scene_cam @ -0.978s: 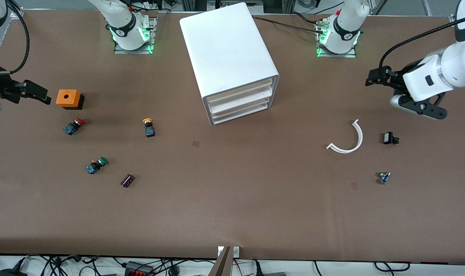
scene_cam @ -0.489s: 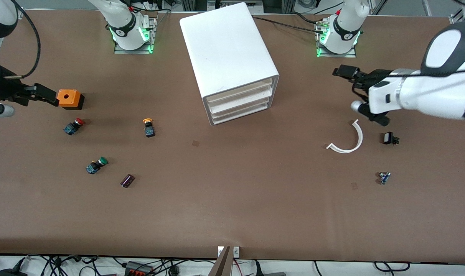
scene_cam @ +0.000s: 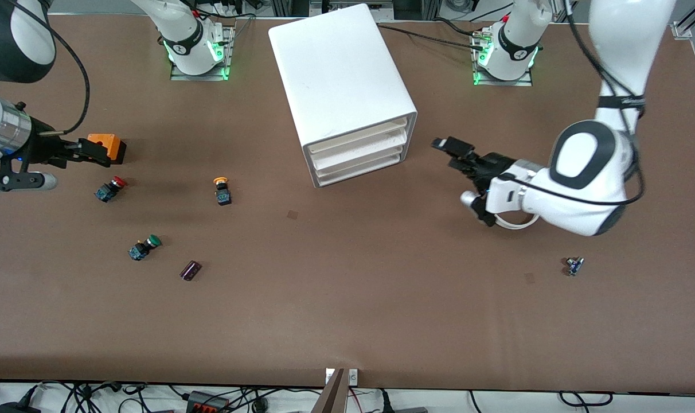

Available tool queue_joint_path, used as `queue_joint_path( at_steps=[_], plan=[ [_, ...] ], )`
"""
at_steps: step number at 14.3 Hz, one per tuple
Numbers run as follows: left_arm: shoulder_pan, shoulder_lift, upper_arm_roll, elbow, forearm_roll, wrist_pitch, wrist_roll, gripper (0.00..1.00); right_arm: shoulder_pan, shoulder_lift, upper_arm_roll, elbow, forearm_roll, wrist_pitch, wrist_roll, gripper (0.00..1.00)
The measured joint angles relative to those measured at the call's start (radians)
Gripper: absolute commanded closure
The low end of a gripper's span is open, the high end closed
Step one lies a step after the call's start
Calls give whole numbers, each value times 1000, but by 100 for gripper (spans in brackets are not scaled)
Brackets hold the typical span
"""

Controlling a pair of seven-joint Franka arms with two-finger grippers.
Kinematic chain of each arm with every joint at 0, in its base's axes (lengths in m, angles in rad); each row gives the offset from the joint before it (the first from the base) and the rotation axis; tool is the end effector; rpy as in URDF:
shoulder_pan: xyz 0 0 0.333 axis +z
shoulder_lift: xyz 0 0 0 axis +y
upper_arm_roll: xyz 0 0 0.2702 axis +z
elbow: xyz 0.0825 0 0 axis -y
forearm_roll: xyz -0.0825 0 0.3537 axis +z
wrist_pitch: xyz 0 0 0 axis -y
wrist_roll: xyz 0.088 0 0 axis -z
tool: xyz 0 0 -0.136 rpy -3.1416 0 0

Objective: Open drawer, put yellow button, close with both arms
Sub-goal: 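Reach the left gripper to the drawer handle while the right gripper reaches the button, then grasp the lower drawer handle with the left gripper while the right gripper descends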

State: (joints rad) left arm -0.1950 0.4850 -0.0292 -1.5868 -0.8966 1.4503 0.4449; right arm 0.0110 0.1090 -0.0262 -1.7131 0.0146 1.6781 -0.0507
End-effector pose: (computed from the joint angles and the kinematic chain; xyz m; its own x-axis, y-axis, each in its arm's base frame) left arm 0.5287 -0.2354 0.3239 0.8148 -0.5478 -0.1899 -0.1322 -0.4945 0.8591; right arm 0.5421 -0.0060 0.4374 0.9892 0.0338 -0.1427 0.0315 -0.9993 -0.0185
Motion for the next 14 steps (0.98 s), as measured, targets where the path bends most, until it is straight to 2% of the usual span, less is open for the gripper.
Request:
queue_joint_path(
  at_steps=[3,5,8,10,14],
  plan=[
    [-37,5,0,-92,-129,59,137,2,6,47,0,-3,43,1,0,0],
    [-38,7,1,-161,-193,62,249,10,33,85,1,-3,58,12,0,0],
    [-41,9,1,-242,-229,64,371,41,112,144,3,-4,60,50,2,0],
    [-42,9,1,-255,-242,65,406,53,159,177,4,-4,60,60,5,0],
    [-51,11,-11,-284,-279,66,479,56,219,224,5,-8,60,98,6,0]
  ],
)
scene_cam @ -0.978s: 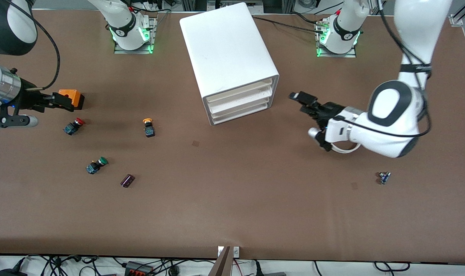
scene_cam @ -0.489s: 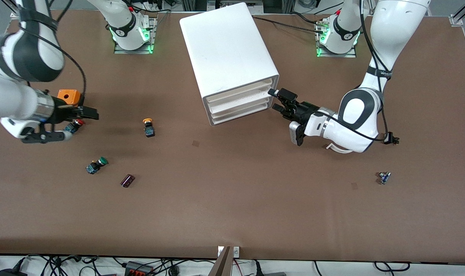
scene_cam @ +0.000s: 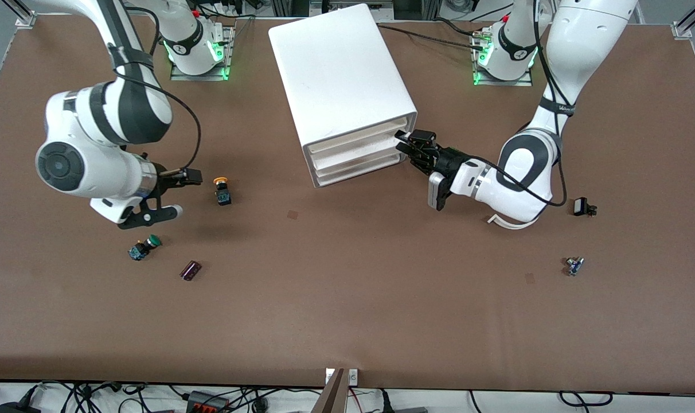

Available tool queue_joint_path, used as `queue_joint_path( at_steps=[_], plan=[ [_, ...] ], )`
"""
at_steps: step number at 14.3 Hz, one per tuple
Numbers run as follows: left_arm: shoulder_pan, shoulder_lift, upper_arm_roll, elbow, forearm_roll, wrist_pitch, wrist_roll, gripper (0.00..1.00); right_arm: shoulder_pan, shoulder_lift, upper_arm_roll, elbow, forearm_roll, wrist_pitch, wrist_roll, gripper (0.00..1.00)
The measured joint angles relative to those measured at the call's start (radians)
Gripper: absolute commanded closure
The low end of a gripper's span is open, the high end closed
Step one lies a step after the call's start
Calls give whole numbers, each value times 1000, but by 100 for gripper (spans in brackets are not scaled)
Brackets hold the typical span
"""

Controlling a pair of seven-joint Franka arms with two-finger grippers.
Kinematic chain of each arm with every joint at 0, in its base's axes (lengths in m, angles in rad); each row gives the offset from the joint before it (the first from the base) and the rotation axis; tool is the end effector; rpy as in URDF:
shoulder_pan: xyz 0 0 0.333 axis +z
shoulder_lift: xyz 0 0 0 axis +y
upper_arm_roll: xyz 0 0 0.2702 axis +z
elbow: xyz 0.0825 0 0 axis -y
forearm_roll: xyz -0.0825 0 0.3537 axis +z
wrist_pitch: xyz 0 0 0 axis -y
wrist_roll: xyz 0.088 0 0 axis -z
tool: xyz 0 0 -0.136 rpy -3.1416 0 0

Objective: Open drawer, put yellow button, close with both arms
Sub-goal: 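Grasp the lower drawer handle with the left gripper while the right gripper descends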

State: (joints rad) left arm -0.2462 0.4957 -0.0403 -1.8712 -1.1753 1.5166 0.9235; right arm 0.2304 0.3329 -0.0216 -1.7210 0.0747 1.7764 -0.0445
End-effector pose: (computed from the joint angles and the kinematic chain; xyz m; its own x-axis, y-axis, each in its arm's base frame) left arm 0.4679 -0.2722 0.2436 0.8079 -0.5835 0.0826 -0.1904 -0.1259 0.9736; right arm 0.5512 0.1261 0.3155 0.9353 0.2272 -0.2714 0.2159 -0.9738 -0.0712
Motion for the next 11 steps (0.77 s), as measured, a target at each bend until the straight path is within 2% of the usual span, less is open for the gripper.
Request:
queue_joint_path(
  at_steps=[4,8,9,11],
  plan=[
    [-8,4,-22,-67,-50,38,85,60,18,17,0,-75,0,90,1,0],
    [-21,6,-43,-100,-68,44,92,61,48,30,0,-152,0,164,10,0],
    [-22,7,-48,-106,-70,44,92,65,63,41,0,-160,0,171,30,0],
    [-22,7,-52,-114,-73,46,93,88,86,69,0,-172,0,197,57,0]
  ],
)
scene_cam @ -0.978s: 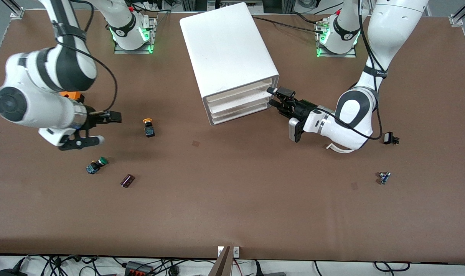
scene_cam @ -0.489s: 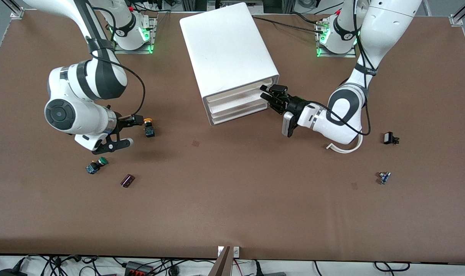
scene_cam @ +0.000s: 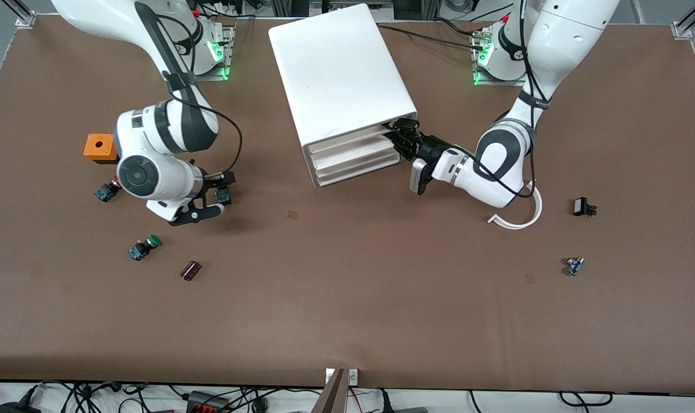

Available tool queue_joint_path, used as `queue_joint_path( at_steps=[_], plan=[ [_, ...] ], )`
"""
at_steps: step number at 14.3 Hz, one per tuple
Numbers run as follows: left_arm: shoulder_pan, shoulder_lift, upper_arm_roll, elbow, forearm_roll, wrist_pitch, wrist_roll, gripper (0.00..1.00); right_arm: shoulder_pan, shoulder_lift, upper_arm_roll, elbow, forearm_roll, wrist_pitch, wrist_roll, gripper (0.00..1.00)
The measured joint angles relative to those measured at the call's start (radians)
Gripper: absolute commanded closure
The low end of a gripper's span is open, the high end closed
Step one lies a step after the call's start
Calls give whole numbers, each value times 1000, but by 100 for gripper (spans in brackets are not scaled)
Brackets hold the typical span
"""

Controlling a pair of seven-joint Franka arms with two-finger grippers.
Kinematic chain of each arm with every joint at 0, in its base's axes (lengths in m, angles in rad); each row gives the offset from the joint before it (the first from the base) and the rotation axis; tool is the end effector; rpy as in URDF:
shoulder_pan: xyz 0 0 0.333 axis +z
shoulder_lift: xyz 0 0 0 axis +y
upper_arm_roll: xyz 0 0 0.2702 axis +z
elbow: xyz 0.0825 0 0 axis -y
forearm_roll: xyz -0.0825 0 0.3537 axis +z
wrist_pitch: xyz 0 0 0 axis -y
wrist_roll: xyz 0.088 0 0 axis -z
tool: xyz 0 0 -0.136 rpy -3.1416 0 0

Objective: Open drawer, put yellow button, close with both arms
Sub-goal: 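Grasp the lower drawer handle with the left gripper while the right gripper descends, then pull the drawer open with the left gripper while the right gripper grasps the button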

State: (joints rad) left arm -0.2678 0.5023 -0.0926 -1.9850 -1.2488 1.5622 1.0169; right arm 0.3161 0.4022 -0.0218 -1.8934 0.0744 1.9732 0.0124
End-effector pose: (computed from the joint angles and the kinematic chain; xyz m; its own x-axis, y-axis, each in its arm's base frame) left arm 0.4253 -0.2987 0.2112 0.8089 -0.5815 0.0866 -0.1538 -0.0672 0.9858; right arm 0.5165 0.1636 0.2199 0.9188 0.2340 -0.3179 0.2325 -0.9716 -0.0432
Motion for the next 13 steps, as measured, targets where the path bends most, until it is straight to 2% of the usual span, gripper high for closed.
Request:
queue_joint_path(
  at_steps=[1,2,7,10,13],
  plan=[
    [0,0,0,-1,0,0,1,94,6,13,0,-12,0,29,6,0],
    [1,0,0,-1,-1,0,1,96,7,22,0,-29,0,61,8,0],
    [14,-2,2,9,-11,-5,2,96,6,30,-8,-80,-11,121,8,0],
    [38,2,8,49,11,1,-9,96,7,48,-8,-92,-13,152,8,0],
    [68,34,10,127,53,3,-48,96,7,82,-8,-97,-13,179,8,0]
  ],
)
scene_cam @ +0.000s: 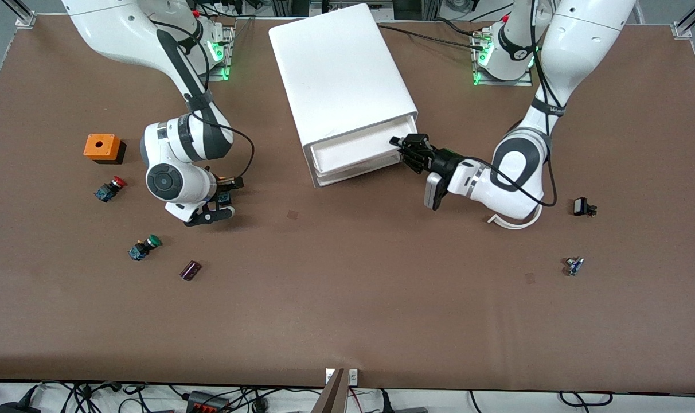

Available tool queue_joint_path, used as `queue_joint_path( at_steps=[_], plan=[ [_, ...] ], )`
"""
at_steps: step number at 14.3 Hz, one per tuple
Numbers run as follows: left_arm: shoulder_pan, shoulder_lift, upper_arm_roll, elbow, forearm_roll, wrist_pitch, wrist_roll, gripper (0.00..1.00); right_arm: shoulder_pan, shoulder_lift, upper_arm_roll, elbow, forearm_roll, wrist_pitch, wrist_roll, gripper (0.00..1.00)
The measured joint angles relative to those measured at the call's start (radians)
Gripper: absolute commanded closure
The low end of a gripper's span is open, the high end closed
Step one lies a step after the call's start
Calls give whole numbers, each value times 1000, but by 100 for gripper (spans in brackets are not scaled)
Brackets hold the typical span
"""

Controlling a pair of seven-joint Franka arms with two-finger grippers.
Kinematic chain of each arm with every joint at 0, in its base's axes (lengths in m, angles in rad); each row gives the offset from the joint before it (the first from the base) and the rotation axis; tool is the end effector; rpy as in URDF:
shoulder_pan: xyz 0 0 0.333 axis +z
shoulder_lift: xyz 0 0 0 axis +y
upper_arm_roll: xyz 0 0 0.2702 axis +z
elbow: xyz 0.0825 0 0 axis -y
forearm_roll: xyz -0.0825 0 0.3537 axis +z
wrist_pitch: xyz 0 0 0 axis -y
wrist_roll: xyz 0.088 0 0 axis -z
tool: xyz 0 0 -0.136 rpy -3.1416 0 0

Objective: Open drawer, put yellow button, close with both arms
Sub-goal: 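Pull the drawer open with the left gripper while the right gripper grasps the button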

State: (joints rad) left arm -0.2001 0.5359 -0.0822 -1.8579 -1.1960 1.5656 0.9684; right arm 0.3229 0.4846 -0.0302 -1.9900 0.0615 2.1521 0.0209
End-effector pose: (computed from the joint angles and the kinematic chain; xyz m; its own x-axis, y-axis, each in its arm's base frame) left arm 0.4782 -0.2692 0.2282 0.8319 -0.5419 0.1193 -0.2112 -0.1104 0.9712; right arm 0.4998 0.1540 0.1501 0.9225 0.2197 -0.3173 0.2260 -0.9740 -0.0174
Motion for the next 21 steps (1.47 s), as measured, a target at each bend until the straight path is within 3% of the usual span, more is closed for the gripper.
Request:
queue_joint_path(
  at_steps=[4,6,7,8,9,10,13,18,21],
  plan=[
    [36,77,4,121,4,-6,-29,96,-4,21,-2,0,0,7,0,1],
    [64,117,10,188,9,-14,-40,95,-5,26,-2,-1,-1,9,0,23],
    [78,134,12,220,15,-20,-46,92,-5,27,-2,-2,-2,9,-3,45],
    [87,146,12,243,19,-25,-55,77,-5,27,-2,-2,-2,9,-7,56],
    [91,155,12,257,20,-28,-61,23,-5,27,-2,-2,-2,9,-8,64],
    [91,161,12,266,22,-15,-58,0,-5,27,-2,-2,-2,9,-8,71],
    [92,170,14,282,26,5,-55,0,-10,27,-2,-2,-2,8,-8,99],
    [119,160,18,312,49,-7,-112,0,-11,-6,-3,24,-2,-34,9,100],
    [139,133,19,373,157,-31,-235,0,-11,-75,-3,146,-2,-171,62,100]
  ],
)
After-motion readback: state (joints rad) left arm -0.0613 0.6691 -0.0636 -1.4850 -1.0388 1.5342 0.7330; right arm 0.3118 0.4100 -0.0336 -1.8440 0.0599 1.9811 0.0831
